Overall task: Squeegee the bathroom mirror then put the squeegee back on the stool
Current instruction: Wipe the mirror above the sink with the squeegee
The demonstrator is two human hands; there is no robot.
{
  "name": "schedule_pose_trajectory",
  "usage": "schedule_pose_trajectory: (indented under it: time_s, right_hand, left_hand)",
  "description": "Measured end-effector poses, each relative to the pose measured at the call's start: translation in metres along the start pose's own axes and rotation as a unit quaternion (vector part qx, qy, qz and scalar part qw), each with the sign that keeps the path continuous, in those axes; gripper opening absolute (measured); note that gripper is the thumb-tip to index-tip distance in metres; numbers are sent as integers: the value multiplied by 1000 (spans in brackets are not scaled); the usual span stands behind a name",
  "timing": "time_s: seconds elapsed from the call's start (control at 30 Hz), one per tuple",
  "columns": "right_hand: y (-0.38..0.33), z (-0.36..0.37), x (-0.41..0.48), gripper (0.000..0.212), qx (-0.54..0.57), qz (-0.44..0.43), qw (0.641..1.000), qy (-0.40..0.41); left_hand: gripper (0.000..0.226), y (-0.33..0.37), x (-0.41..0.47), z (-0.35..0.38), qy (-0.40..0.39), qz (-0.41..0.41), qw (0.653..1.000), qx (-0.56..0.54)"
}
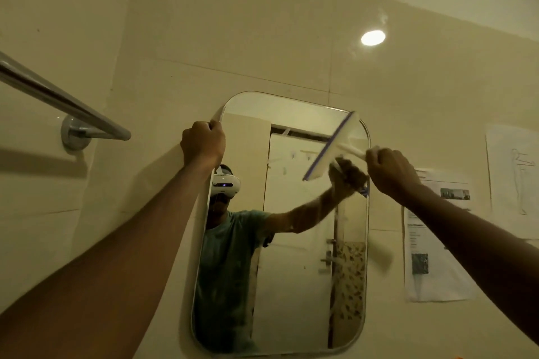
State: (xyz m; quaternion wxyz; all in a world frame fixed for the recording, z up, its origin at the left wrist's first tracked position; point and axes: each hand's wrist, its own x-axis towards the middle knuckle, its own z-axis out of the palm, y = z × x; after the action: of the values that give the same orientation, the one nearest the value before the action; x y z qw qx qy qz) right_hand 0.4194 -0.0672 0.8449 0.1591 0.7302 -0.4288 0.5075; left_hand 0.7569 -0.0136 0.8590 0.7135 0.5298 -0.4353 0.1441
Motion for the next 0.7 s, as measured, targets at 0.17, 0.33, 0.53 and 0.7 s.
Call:
schedule_pose_trajectory:
  time_s: [0.17,0.33,0.53,0.7]
  right_hand:
    - [26,4,-28,42,-38,42,998,-10]
    - [-9,-20,-2,68,-27,28,999,28]
    - [-49,-25,32,36,64,-14,998,22]
    - [-38,-4,9,38,96,1,995,19]
  left_hand:
    - [45,1,-6,-1,-3,4,1000,-2]
    - [45,5,-10,-4,0,6,1000,7]
    - [45,6,-12,-5,7,8,1000,11]
    - [44,4,-9,-2,5,6,1000,12]
